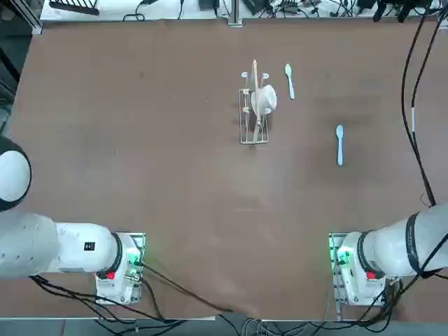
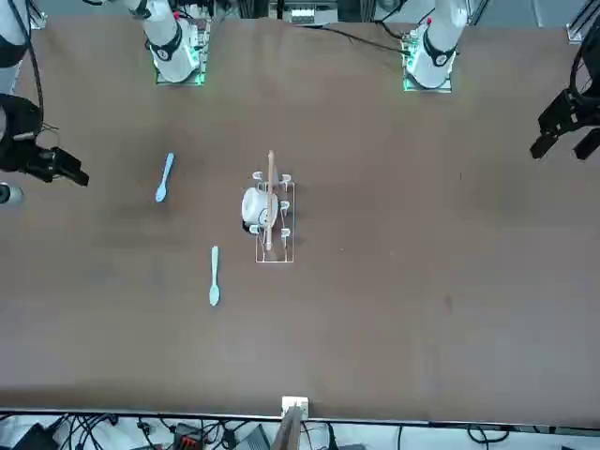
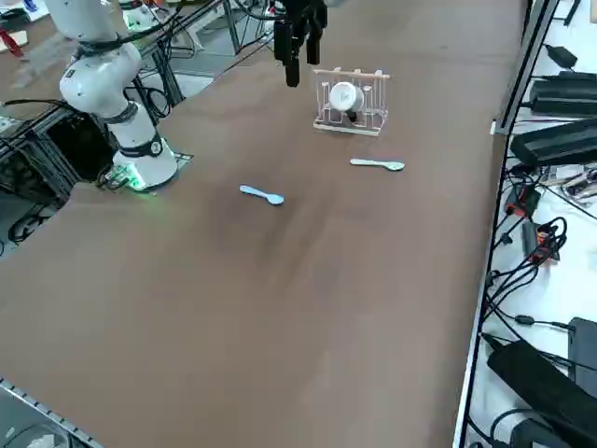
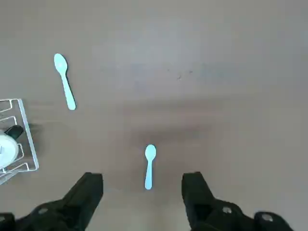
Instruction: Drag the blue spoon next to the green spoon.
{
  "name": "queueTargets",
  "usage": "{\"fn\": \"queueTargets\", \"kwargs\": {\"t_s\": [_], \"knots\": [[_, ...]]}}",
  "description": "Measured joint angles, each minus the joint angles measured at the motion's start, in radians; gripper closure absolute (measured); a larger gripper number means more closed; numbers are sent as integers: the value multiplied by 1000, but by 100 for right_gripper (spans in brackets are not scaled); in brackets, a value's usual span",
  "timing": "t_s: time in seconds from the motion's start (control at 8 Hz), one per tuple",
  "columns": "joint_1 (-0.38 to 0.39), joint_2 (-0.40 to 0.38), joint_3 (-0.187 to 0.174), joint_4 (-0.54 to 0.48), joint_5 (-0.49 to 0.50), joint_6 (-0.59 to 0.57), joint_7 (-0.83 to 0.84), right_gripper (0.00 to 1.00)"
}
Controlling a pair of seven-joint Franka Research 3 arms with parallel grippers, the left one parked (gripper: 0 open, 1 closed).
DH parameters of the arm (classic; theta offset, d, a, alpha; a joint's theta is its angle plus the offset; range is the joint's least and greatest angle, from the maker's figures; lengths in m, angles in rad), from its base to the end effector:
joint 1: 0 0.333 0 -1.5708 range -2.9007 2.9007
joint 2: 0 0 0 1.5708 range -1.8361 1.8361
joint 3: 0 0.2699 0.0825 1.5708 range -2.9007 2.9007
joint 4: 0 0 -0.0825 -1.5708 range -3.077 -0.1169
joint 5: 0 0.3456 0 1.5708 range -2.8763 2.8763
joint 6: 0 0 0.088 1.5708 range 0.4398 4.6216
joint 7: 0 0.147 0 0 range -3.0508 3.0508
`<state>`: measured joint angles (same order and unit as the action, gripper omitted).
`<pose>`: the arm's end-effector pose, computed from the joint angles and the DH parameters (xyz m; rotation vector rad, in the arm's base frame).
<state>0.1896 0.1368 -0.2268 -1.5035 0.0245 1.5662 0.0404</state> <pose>0.5453 -0.0106 0.4961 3.1310 -0.1212 -0.1106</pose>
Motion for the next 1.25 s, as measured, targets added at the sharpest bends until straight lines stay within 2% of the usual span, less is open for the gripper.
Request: {"fn": "queueTargets", "kwargs": {"t_s": [0.38, 0.62, 0.88, 1.0, 1.25], "knots": [[-8, 2, -2, -1, -1, 0, 0, 0], [-19, 38, -4, -21, -2, -17, -6, 0], [-17, 73, -3, -97, -2, 10, -6, 0], [-17, 62, -3, -182, -2, 98, -6, 0], [-15, -25, -1, -493, -2, 407, -4, 0]]}}
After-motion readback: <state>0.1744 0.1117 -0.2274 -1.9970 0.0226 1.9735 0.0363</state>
